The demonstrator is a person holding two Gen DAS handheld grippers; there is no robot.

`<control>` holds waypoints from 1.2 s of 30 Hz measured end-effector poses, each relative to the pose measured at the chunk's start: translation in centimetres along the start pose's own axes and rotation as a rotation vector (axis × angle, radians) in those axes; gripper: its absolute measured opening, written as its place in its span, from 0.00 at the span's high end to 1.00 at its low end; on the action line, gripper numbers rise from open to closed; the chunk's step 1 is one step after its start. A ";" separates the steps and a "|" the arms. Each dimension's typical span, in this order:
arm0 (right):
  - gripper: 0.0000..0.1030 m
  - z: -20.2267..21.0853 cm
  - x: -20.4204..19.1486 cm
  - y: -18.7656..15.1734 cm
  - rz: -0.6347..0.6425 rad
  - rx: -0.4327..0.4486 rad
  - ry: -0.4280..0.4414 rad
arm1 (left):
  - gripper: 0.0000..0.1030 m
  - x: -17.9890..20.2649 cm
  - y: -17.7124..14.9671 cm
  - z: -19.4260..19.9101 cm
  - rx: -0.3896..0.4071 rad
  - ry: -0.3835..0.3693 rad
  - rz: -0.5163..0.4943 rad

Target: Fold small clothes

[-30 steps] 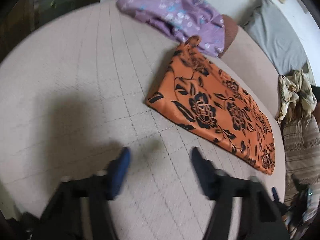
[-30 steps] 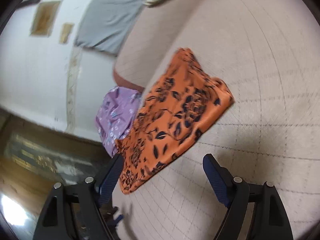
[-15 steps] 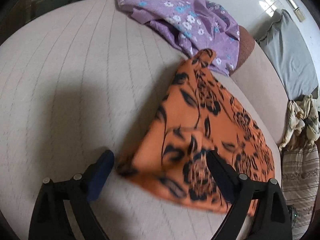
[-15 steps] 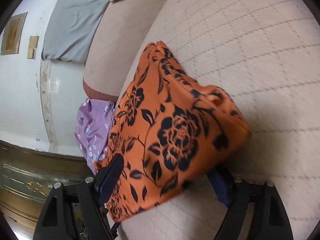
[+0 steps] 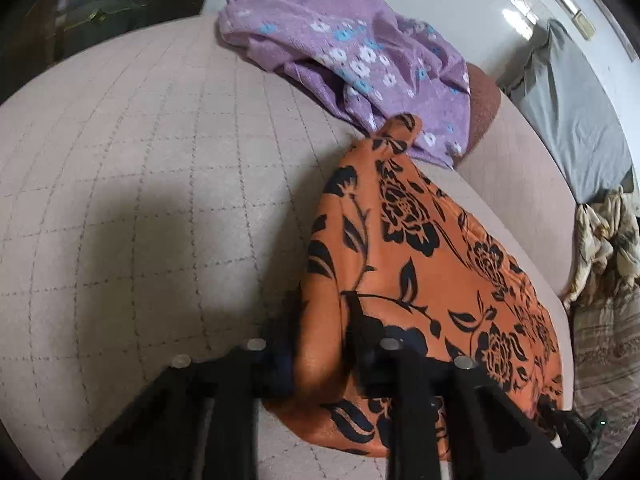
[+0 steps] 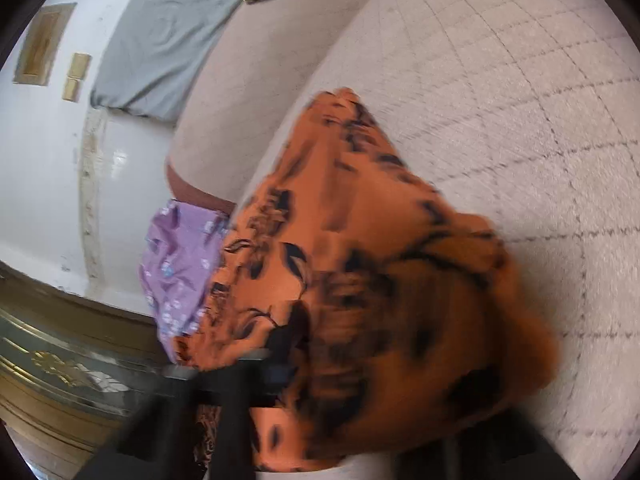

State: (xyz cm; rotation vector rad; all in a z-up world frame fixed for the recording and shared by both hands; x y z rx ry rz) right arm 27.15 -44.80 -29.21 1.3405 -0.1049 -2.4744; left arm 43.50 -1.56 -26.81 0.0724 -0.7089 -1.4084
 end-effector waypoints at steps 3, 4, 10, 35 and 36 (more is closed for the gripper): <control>0.88 1.6 -0.2 0.2 0.013 0.056 0.010 | 0.85 -0.2 0.0 1.3 0.011 -0.024 0.015; 0.88 2.4 -1.2 0.2 0.073 0.087 0.000 | 0.86 -0.1 0.1 1.9 0.022 -0.029 0.012; 0.89 6.0 -4.5 -1.0 0.262 0.164 -0.034 | 0.87 1.9 0.0 6.6 0.065 -0.055 -0.066; 0.74 22.8 7.1 -4.2 0.003 0.015 -0.173 | 0.58 -0.4 -8.4 19.3 0.137 0.209 -0.412; 0.74 22.6 6.4 -4.1 0.038 0.020 -0.188 | 0.58 0.3 -8.5 19.0 0.134 0.197 -0.427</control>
Point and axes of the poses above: each gripper's, at about its wrist camera, not at the fingertips, and z roughly against the way its jaws point, x to its right, y to its top, the point moved 6 cm from there along -z, roughly the way its jaws point, and after that the axes turned 1 degree about -z, right-handed, at the moved point
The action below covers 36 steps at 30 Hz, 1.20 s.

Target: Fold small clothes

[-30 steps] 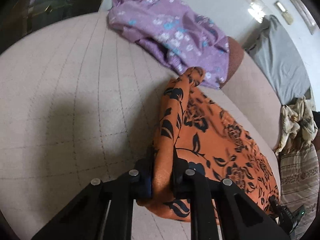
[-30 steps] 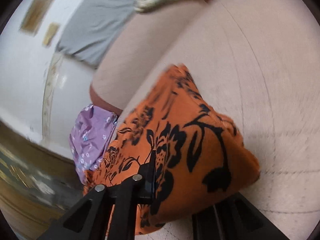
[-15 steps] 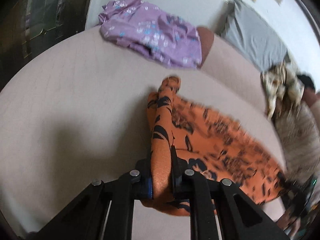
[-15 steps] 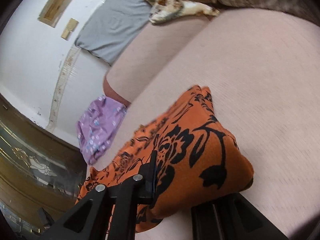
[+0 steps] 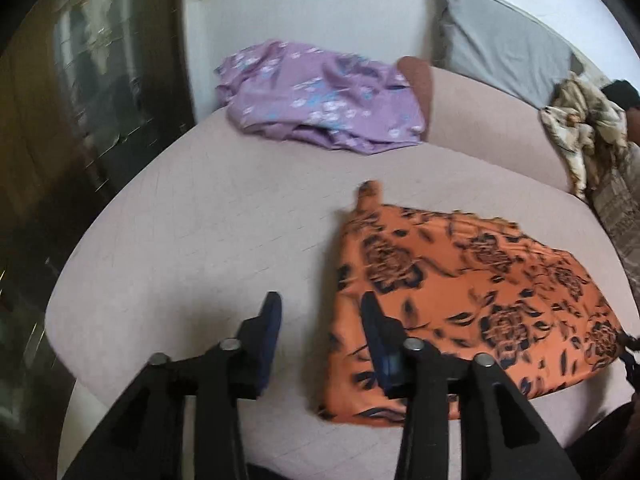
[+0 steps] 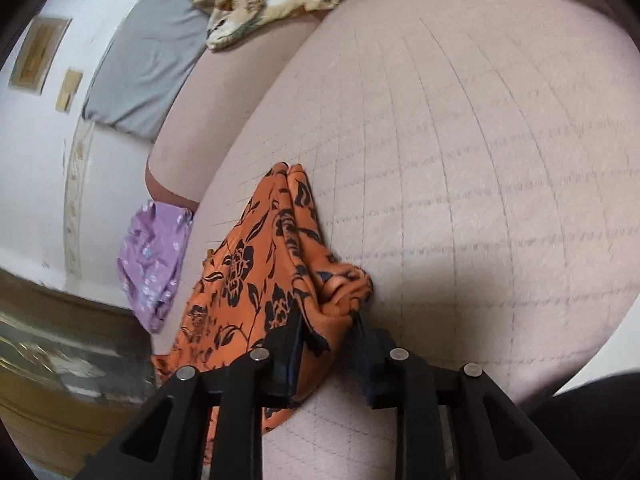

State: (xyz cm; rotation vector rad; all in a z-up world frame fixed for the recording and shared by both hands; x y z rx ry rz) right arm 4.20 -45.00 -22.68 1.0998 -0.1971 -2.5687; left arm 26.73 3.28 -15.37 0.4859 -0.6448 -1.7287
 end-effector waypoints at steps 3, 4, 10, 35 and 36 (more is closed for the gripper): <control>0.74 0.5 -3.4 0.3 0.121 0.077 -0.024 | 0.56 3.0 -0.4 -1.6 -0.031 -0.028 -0.042; 0.74 0.6 -4.4 0.3 0.157 0.096 -0.038 | 0.49 3.6 -0.5 -2.4 -0.048 -0.038 -0.045; 0.74 -1.0 -2.0 1.0 0.120 -0.050 -0.163 | 0.42 2.4 -4.0 -9.4 -0.322 0.024 -0.023; 0.52 -9.4 -5.7 4.2 0.245 -0.105 -0.111 | 0.37 -0.8 4.4 -14.2 -0.187 0.114 0.017; 0.54 -10.4 -5.0 4.2 0.233 -0.134 -0.144 | 0.37 -0.4 4.2 -13.2 -0.174 0.103 -0.003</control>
Point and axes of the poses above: each gripper's, at about its wrist camera, not at the fingertips, and z roughly against the way its jaws point, x to its right, y to its top, the point moved 6 cm from there along -z, roughly the way its jaws point, and after that the axes turned 1 degree about -z, right-handed, at the moved point
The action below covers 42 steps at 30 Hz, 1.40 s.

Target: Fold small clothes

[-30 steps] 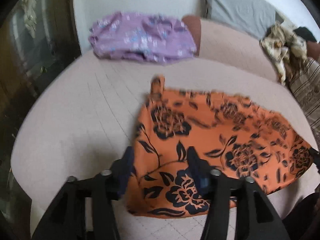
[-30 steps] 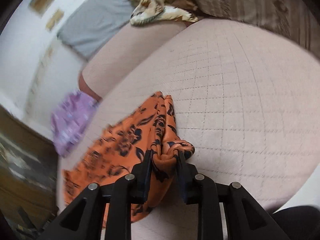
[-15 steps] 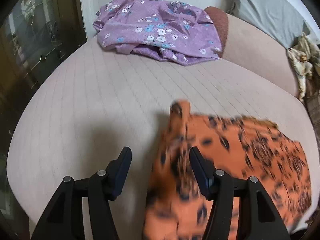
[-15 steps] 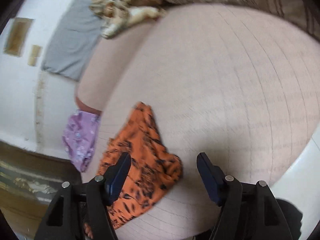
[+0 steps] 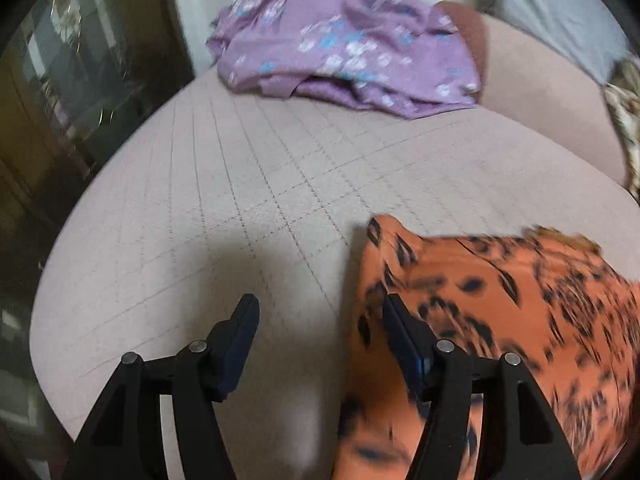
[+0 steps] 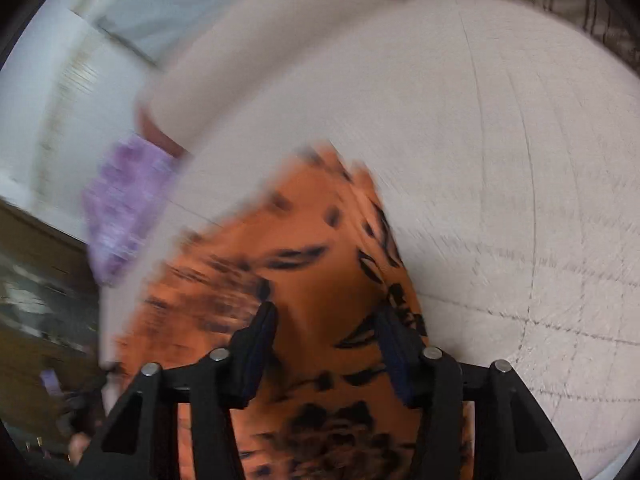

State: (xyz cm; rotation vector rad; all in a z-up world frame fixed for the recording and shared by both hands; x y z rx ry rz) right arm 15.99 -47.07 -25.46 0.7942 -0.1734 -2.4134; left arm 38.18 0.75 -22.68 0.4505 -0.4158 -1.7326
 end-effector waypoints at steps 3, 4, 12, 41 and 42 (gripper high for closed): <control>0.53 1.4 -1.1 0.9 -0.016 0.037 0.067 | 0.36 1.0 -2.2 2.9 0.032 -0.054 -0.060; 0.53 2.0 -1.7 1.3 -0.009 0.063 0.106 | 0.33 1.5 -3.0 3.6 0.037 -0.075 -0.073; 0.48 -1.9 -3.1 2.1 -0.021 -0.021 0.102 | 0.23 3.4 -8.1 1.6 -0.099 -0.055 -0.091; 0.34 8.3 -1.7 -11.0 -0.048 -0.055 0.403 | 0.17 7.3 -6.0 17.0 0.251 0.011 -0.135; 0.34 8.0 -1.7 -11.3 -0.051 -0.063 0.397 | 0.17 7.4 -6.0 16.8 0.251 0.012 -0.136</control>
Point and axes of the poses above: each gripper's, at about its wrist camera, not at the fingertips, and z roughly against the way its jaws point, x to its right, y to its top, the point moved 6 cm from there along -z, roughly the way its jaws point, and after that the axes turned 1 degree about -z, right-handed, at the moved point
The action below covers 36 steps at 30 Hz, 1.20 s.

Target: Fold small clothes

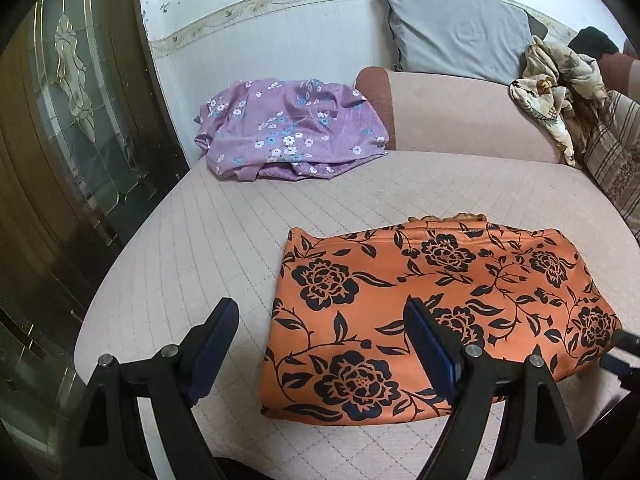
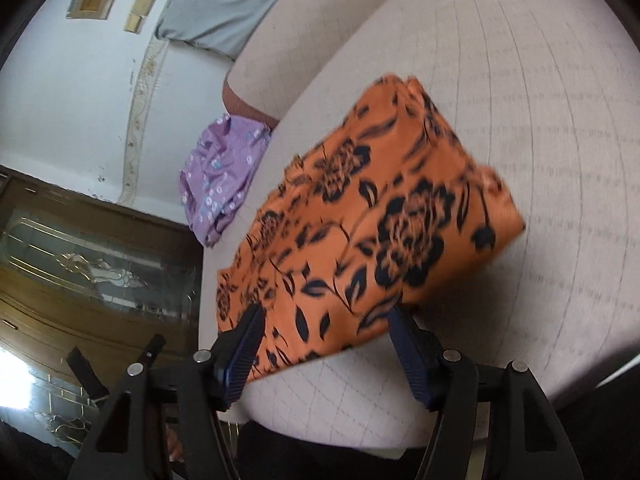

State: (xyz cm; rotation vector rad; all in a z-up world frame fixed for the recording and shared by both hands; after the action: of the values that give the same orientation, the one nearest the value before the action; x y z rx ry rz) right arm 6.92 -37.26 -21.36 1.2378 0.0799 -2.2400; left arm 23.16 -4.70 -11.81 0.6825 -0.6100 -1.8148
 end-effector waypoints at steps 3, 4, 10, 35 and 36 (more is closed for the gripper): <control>0.34 -0.6 0.3 -0.7 -0.010 -0.021 -0.006 | 0.17 0.1 0.0 0.0 -0.003 0.001 -0.002; 0.34 -0.7 0.3 -0.8 -0.010 -0.026 -0.008 | 0.17 0.2 0.0 -0.1 -0.004 0.002 -0.002; 0.34 -1.3 0.7 -1.0 -0.022 -0.043 -0.015 | 0.17 0.3 -0.1 -0.6 -0.015 0.011 -0.004; 0.34 -1.9 4.0 -1.2 -0.080 -0.102 -0.020 | 0.18 3.2 0.1 -3.2 -0.061 0.014 -0.047; 0.34 -1.7 4.3 -1.1 -0.086 -0.100 -0.013 | 0.17 3.5 0.1 -3.3 -0.065 0.012 -0.050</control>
State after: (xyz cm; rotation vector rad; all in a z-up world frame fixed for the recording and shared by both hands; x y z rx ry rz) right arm 5.93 -37.74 -25.99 1.1870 0.2423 -2.2871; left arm 24.56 -8.29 -14.64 0.6701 -0.5273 -1.8677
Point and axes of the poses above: each gripper's, at about its wrist camera, not at the fingertips, and z roughly against the way its jaws point, x to its right, y to its top, the point moved 6 cm from there along -z, roughly the way its jaws point, and after that the axes turned 1 degree about -z, right-handed, at the moved point
